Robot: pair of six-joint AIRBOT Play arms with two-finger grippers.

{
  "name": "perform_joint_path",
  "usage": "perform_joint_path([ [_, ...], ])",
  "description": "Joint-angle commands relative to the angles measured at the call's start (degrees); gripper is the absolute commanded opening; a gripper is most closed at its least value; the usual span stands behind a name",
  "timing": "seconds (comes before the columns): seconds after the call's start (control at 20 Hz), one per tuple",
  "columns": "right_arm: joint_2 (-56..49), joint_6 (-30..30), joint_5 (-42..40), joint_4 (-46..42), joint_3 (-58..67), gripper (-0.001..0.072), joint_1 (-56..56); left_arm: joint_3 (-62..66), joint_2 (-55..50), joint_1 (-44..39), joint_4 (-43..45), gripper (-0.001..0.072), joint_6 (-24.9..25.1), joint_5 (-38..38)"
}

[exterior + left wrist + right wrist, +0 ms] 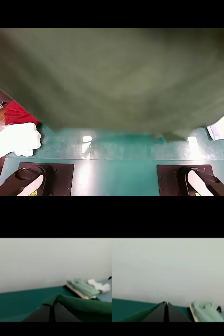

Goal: Fold the shirts.

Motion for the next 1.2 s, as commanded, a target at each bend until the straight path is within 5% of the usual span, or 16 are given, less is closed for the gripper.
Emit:
perform_joint_path([
  [0.0,-11.91,3.65,17.05,-0.46,4.02,0.0009,2.91,-9.92,-5.62,0.00,9.55,0.0025,-2.49,-9.68],
  [0.25,-28.72,3.91,23.80,-0.79,-6.82,0.0008,5.84,-19.45,-22.01,0.00,9.77,0.0025,-2.23,-5.79],
  [0.75,-45.51,3.45,6.71,-8.17,-2.29,0.0009,5.42,-19.45,-37.88,3.93,9.27,0.0025,-0.33,21.35],
  [1.15,-44.04,2.91,11.85,-11.89,-5.97,0.0008,5.95,-21.73,-38.23,9.09,6.36,0.0025,7.17,9.60],
])
